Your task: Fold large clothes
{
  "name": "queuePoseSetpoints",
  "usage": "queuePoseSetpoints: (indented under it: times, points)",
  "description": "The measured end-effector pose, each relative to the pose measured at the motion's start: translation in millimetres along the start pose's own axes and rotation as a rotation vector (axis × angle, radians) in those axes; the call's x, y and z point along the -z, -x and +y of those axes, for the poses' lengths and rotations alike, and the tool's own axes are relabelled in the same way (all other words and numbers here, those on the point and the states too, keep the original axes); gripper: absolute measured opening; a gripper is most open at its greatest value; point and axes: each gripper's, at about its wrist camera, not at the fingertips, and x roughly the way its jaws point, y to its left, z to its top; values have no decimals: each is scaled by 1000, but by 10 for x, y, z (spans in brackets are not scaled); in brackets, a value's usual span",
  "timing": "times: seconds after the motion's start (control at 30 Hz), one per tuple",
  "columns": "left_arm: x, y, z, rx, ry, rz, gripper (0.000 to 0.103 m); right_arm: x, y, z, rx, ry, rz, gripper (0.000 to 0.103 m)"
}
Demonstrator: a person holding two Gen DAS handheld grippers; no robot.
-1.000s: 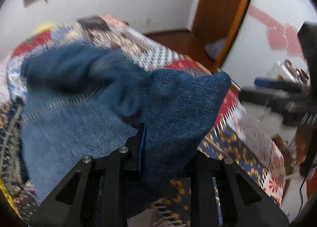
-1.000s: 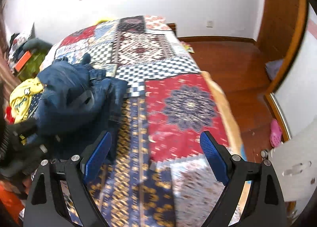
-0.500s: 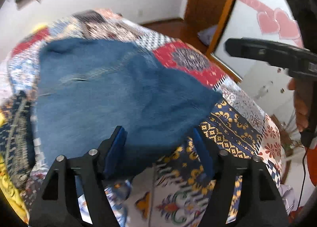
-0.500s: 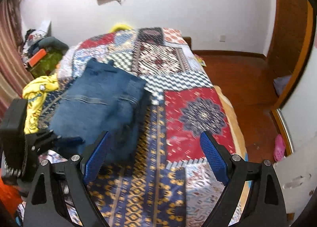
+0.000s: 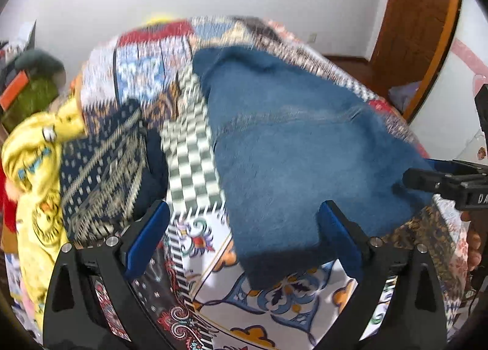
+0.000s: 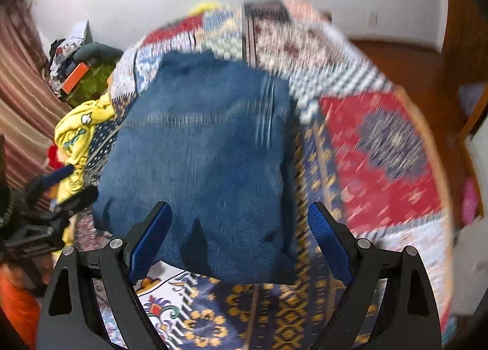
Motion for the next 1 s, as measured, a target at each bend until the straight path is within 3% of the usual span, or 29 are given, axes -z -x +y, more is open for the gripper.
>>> queuePoseSetpoints:
  times: [0.1, 0.37, 0.6, 0.73, 0.87, 1.0]
  points:
    - [136, -47, 42, 16, 26, 9, 99, 62, -112, -97, 58, -14, 48, 89]
    - [325, 95, 48, 25, 8, -3, 100, 259, 55, -391, 85, -15, 63, 94]
    - [403, 227, 257, -65, -14, 5, 100, 233, 193, -385, 98, 49, 74, 94]
    - [266, 351, 411, -88, 5, -29, 100, 133, 307, -274, 122, 121, 9, 94]
    - [10, 452, 512, -17, 60, -78, 100, -20, 377, -231, 68, 119, -53, 94]
    - [-282, 317, 561, 133, 136, -79, 100, -194, 312, -254, -19, 71, -88, 95]
